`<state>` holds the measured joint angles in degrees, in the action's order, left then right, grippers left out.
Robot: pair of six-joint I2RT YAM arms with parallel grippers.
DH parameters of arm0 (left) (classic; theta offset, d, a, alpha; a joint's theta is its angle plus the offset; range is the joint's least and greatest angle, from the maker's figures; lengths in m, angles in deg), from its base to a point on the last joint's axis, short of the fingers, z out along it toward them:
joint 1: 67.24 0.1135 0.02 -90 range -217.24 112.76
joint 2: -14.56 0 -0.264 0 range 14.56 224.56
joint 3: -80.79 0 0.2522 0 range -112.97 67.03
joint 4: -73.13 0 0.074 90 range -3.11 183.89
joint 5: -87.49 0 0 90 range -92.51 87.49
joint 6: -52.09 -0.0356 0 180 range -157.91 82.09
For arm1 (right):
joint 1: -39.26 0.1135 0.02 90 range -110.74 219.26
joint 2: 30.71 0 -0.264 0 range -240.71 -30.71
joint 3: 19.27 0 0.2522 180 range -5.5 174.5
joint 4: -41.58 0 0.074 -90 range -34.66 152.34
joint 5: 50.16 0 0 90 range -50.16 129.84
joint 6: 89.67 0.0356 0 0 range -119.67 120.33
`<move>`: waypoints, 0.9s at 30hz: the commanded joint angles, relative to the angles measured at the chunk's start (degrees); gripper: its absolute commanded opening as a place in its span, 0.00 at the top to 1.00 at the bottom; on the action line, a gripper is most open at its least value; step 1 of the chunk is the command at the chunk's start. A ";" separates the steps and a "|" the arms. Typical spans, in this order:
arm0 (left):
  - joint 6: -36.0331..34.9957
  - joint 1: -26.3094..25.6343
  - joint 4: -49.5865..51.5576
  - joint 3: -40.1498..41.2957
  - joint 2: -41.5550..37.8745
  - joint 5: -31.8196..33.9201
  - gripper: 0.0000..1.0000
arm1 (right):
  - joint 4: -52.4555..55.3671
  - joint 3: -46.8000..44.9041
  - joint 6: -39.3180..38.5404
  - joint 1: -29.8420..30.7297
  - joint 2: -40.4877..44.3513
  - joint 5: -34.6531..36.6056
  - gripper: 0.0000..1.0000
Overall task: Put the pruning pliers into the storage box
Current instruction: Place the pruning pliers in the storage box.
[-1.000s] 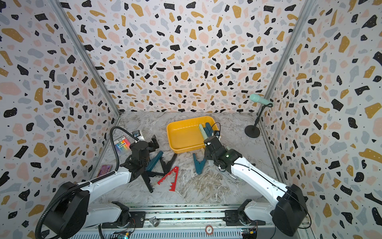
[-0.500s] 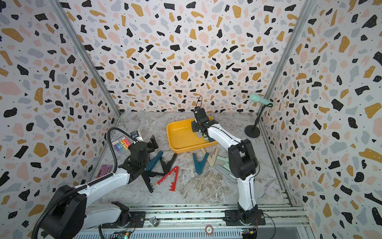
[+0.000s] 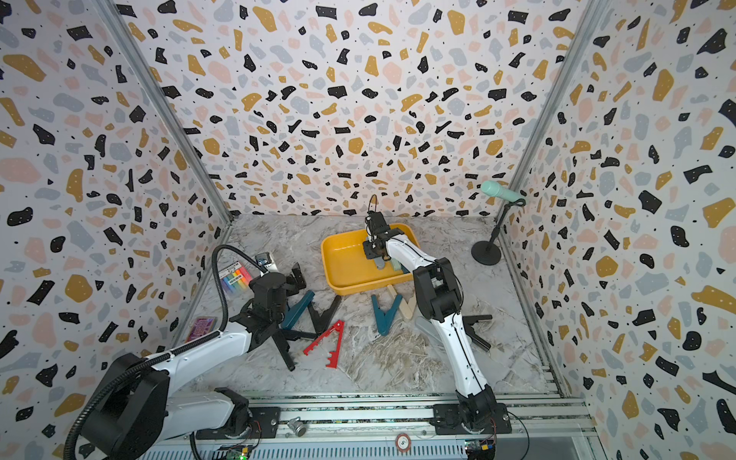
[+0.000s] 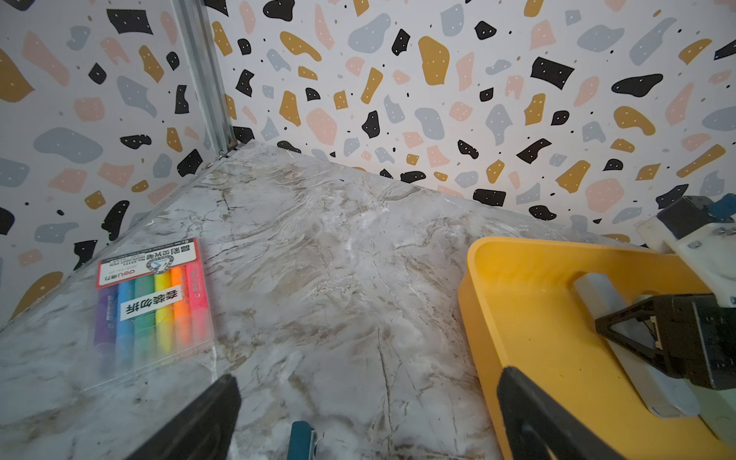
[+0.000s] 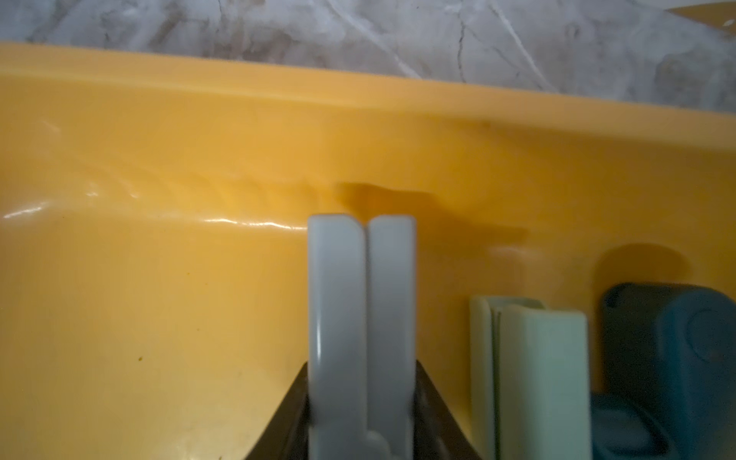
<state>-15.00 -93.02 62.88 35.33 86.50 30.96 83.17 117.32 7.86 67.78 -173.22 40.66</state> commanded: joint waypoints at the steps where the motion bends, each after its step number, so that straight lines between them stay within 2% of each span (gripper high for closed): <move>1: -0.86 -0.06 -0.25 -2.14 0.70 0.01 0.01 | 3.07 2.44 -0.41 0.05 0.19 -1.50 0.59; 7: -0.90 -0.15 -0.08 -2.99 1.81 -0.34 0.01 | 3.59 2.33 -0.23 0.33 -0.49 -1.37 0.47; 13: -0.77 -0.07 0.02 -3.24 2.38 -0.51 0.01 | 3.14 2.35 -0.67 0.68 -0.48 -1.34 0.43; 14: -0.77 -0.06 0.02 -3.24 2.40 -0.49 0.01 | 3.04 2.40 -0.75 0.75 -0.44 -1.39 0.46; 17: -0.77 -0.07 0.19 -3.14 2.24 -0.30 0.01 | 2.99 2.35 -0.76 1.02 -0.48 -1.23 0.75; 20: -0.78 -0.06 0.45 -3.06 2.06 0.14 0.01 | 3.29 2.27 -0.34 1.10 -0.15 0.09 0.90; 24: -0.77 -0.07 0.46 -2.78 1.89 0.28 0.01 | 2.94 0.85 0.66 1.07 1.03 0.93 0.96; 27: -0.70 -0.06 0.46 -2.86 1.84 0.28 0.00 | 3.10 -0.22 1.98 1.05 1.85 1.75 0.91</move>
<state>-15.00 -93.02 63.85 33.97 88.82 30.81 85.21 117.56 8.25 68.58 -173.90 40.79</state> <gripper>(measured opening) 0.995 0.330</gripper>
